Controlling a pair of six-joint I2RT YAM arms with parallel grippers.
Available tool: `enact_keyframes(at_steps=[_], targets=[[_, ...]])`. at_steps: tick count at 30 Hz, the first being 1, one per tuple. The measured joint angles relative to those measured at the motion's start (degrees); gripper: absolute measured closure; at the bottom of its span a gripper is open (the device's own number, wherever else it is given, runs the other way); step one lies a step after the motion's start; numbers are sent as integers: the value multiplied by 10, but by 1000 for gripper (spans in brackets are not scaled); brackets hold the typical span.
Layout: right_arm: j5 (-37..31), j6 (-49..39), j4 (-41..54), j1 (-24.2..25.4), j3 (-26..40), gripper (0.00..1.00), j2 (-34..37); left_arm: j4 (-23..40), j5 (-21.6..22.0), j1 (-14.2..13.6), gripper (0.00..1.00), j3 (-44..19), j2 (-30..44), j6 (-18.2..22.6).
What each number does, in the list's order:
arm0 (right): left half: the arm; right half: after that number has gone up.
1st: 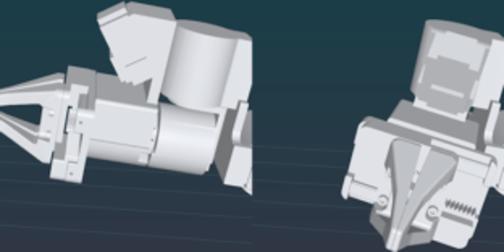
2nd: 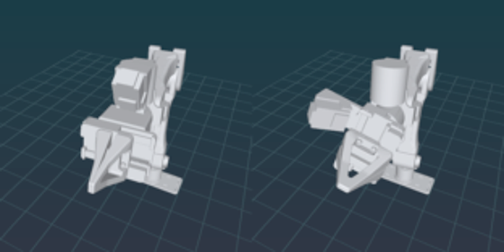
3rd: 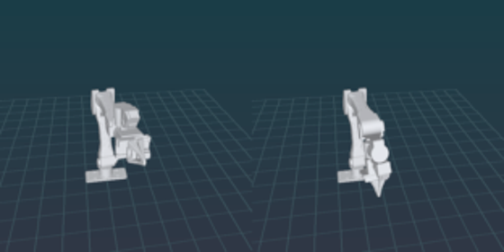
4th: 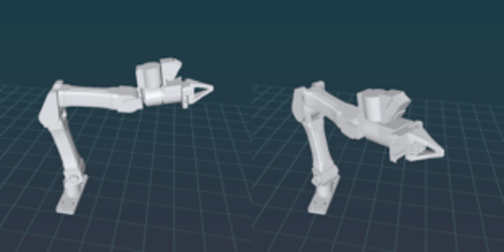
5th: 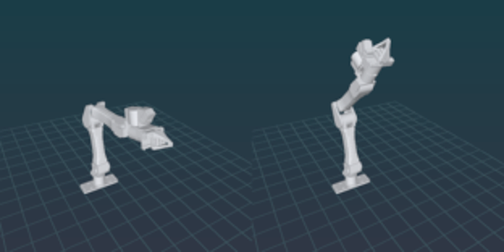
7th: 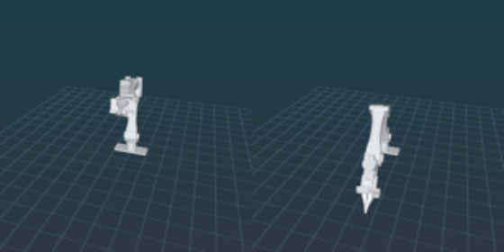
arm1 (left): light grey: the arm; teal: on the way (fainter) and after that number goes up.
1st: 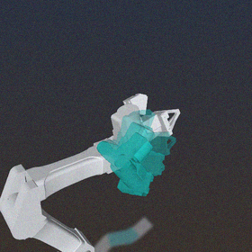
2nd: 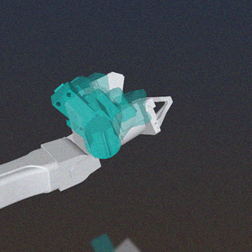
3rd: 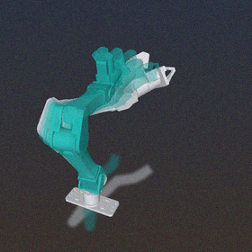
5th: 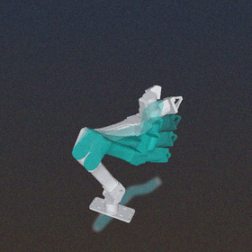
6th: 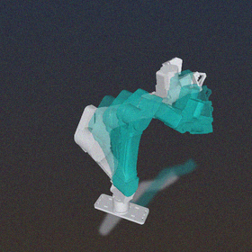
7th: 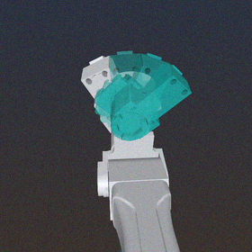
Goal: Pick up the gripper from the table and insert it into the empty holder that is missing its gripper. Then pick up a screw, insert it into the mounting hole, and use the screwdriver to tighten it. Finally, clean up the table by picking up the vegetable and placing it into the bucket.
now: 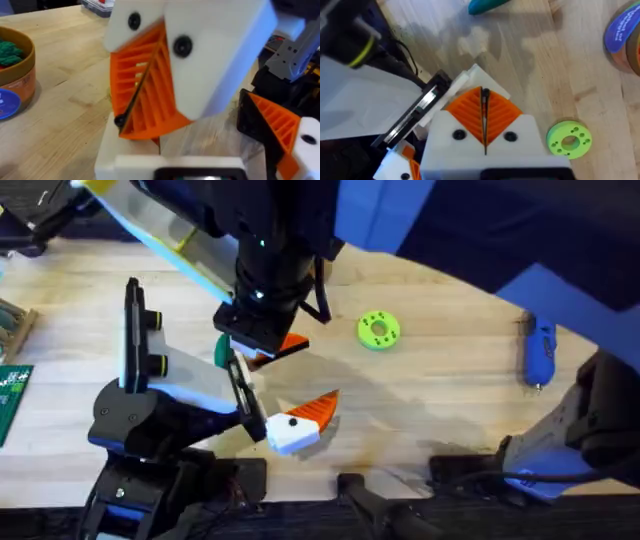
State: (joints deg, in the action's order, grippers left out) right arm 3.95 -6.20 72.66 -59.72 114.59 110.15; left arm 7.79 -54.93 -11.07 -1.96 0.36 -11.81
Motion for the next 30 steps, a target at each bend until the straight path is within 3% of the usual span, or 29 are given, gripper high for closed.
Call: enact_keyframes(at_steps=[30], targets=[[0, 0, 23, -2, 0, 995, 0, 0, -1, 0, 15, 0, 0, 2]])
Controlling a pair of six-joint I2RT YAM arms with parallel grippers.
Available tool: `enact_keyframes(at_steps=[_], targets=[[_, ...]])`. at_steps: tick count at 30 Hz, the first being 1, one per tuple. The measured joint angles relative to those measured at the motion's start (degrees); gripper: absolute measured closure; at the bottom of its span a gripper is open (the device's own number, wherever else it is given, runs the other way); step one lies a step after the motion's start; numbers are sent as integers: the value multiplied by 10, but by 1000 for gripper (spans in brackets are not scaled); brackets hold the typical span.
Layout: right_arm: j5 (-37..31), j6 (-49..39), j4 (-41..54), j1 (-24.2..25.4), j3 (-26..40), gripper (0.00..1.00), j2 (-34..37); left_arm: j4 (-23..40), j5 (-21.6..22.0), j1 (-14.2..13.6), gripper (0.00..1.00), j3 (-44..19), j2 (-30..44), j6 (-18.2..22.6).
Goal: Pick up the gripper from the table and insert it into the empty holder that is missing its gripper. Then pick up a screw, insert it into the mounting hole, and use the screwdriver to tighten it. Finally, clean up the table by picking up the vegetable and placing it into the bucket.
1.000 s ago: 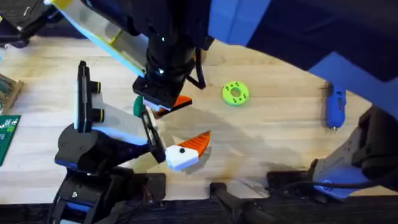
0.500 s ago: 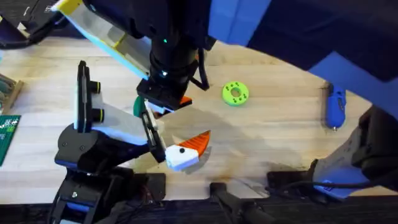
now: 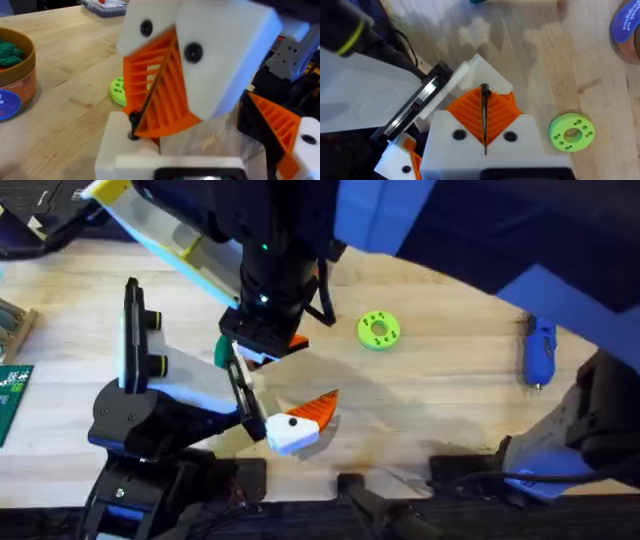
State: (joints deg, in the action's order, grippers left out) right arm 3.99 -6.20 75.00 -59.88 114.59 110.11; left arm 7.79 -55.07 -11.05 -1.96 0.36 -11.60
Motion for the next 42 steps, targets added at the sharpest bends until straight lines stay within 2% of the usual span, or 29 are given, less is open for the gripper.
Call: enact_keyframes(at_steps=[4, 8, 11, 14, 18, 19, 25, 32, 38, 42], targets=[[0, 0, 0, 0, 0, 994, 0, 0, 0, 0, 15, 0, 0, 0], [0, 0, 0, 0, 0, 903, 0, 0, 0, 0, 15, 0, 0, 0], [0, 1, 0, 0, 0, 780, 0, 0, 0, 0, 16, 0, 0, 0], [0, 1, 1, 2, 0, 591, 0, 0, 0, 0, 15, 0, 0, 0], [-11, 1, 8, 12, 0, 64, -12, 0, 0, 0, 14, 0, 0, 0], [-10, 2, 9, 15, 0, 22, -19, 0, 0, 0, 14, 0, 0, 0], [-5, 5, 25, 27, 0, 9, -61, 0, 0, 0, 15, 0, 0, 0], [-3, 31, 34, 85, -20, 7, -106, 0, 0, 0, 15, 0, 0, 0], [-2, 63, -9, 102, -132, 7, -172, 0, 0, 0, 16, 0, 0, 0], [0, 93, -56, 106, -238, 7, -252, 0, 0, 0, 15, 0, 0, 0]])
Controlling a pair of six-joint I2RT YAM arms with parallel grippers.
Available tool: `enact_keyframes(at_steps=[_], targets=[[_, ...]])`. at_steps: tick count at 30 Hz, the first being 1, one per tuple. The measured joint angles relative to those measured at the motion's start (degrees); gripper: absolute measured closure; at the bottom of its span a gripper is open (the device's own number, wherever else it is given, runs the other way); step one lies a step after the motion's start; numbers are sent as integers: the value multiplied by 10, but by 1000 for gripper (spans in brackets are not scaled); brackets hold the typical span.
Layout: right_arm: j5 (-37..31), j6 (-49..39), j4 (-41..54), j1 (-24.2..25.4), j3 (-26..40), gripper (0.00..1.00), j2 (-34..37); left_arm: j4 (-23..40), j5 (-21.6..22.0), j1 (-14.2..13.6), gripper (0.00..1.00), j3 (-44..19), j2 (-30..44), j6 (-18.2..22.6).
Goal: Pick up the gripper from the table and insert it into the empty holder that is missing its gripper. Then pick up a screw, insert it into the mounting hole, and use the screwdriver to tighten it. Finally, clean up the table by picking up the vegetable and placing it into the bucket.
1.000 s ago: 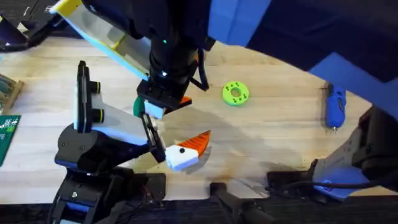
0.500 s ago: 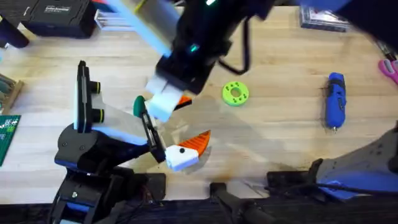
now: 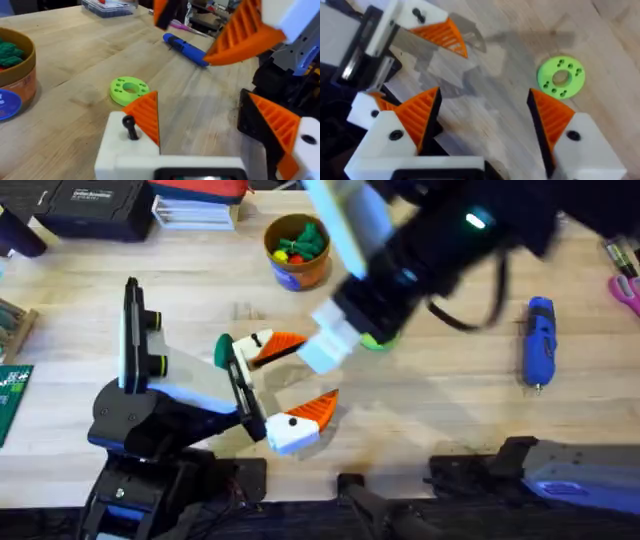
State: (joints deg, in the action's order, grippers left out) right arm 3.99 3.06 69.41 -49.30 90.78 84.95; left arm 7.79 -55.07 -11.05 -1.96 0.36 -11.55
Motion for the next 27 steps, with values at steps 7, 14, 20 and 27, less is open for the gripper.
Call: enact_keyframes(at_steps=[7, 14, 20, 27], targets=[[56, 21, -35, 2, -121, 7, -159, 0, 0, 0, 15, 0, 0, 0], [102, 2, -23, 17, -155, 7, -189, 0, 4, 0, 16, 0, 0, 0], [141, -20, 37, 35, -164, 8, -265, -1, 18, 0, 15, 0, 0, 1], [156, -34, 47, 63, -164, 7, -298, -2, 27, 0, 15, 0, 0, 2]])
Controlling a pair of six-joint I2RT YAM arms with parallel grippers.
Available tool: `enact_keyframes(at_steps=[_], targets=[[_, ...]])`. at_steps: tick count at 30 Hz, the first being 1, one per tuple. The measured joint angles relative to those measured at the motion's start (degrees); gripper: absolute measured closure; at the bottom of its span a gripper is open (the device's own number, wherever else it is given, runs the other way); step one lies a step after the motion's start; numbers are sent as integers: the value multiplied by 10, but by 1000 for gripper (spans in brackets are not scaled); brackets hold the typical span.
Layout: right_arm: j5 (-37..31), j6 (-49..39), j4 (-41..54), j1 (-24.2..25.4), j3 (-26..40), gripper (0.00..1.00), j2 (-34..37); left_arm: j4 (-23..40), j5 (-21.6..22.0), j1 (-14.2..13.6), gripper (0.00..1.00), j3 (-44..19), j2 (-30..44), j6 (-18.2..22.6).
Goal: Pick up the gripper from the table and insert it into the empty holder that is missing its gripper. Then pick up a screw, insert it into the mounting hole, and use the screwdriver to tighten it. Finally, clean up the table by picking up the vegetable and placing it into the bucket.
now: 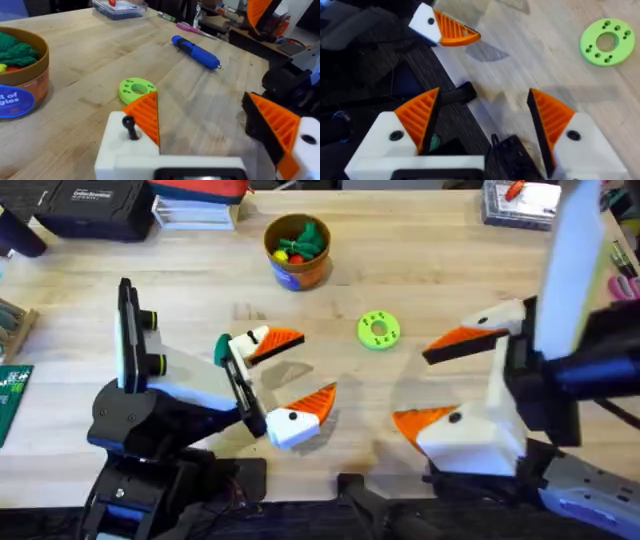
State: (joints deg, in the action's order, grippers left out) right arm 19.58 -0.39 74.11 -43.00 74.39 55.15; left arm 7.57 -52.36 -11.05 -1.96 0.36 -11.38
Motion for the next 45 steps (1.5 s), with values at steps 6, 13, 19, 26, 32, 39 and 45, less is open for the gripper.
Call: enact_keyframes(at_steps=[6, 13, 19, 26, 32, 39, 45], targets=[[3, -16, 0, 1, 0, 7, -7, 0, 1, 0, 15, 0, 0, 0], [4, -27, -4, 1, 0, 7, -6, 0, 2, 0, 13, 0, 0, 0], [5, -27, -4, 1, 0, 7, -6, -1, 10, 0, 779, 0, 0, 0], [5, -27, -4, 1, 0, 7, -6, -1, 25, 0, 996, 0, 0, 32], [5, -27, -4, 1, 0, 7, -7, -1, 25, 0, 996, 0, 0, 105], [5, -27, -4, 1, 0, 7, -7, -1, 24, 0, 996, 0, 0, 170], [5, -27, -4, 1, 0, 7, -7, -1, 23, 0, 996, 0, 0, 199]])
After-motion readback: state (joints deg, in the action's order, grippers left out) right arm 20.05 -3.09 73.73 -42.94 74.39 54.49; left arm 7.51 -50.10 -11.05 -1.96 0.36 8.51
